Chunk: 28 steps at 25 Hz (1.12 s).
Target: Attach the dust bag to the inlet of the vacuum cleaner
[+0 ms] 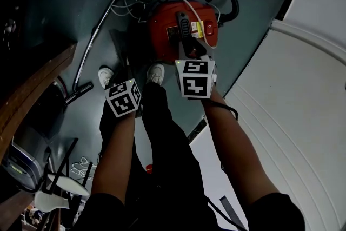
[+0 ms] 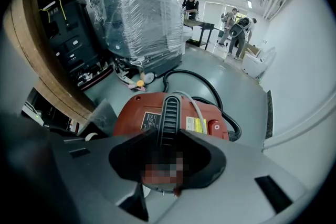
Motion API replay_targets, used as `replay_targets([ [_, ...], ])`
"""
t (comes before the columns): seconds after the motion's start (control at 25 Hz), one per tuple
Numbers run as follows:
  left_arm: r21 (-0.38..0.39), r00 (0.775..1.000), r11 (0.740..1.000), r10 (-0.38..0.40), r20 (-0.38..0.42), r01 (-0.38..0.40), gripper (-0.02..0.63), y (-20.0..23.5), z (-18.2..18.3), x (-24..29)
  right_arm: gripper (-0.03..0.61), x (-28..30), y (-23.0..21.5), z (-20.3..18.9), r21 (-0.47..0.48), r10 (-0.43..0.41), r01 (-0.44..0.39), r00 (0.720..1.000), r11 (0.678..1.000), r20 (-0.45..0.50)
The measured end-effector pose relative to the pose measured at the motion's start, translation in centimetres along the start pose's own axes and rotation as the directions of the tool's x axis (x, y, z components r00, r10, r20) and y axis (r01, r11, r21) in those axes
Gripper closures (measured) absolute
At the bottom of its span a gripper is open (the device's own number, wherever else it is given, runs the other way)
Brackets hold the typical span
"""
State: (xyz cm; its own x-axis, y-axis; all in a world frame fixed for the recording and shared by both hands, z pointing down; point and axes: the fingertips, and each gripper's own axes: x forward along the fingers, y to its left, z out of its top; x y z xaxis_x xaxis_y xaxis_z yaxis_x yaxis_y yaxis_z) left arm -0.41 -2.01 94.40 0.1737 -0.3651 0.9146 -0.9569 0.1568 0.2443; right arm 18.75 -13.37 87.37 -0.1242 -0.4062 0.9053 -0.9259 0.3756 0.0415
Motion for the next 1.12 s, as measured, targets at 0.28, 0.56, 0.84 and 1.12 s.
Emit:
replay_targets([
  [0.28,-0.086,0.999,0.996,-0.03,0.021,0.032,0.588,-0.4,0.2,0.4,0.451,0.0,0.0,0.0,-0.011,0.01,-0.01,1.0,1.0,0.012],
  [0.56,0.015,0.998,0.999,-0.044,-0.039,0.044,0.587,-1.6,-0.1,0.6,0.451,-0.1,-0.1,0.0,-0.033,0.013,-0.013,1.0,0.999,0.007],
  [0.84,-0.043,0.991,0.996,-0.08,-0.109,0.076,0.581,-2.3,-0.1,0.7,0.451,0.0,-0.3,-0.1,-0.038,0.011,-0.01,1.0,0.999,0.019],
  [1.12,0.206,0.985,0.977,-0.022,-0.171,0.058,0.576,-3.7,0.2,0.9,0.451,0.0,-0.3,-0.1,-0.044,0.014,-0.014,1.0,0.999,0.001],
])
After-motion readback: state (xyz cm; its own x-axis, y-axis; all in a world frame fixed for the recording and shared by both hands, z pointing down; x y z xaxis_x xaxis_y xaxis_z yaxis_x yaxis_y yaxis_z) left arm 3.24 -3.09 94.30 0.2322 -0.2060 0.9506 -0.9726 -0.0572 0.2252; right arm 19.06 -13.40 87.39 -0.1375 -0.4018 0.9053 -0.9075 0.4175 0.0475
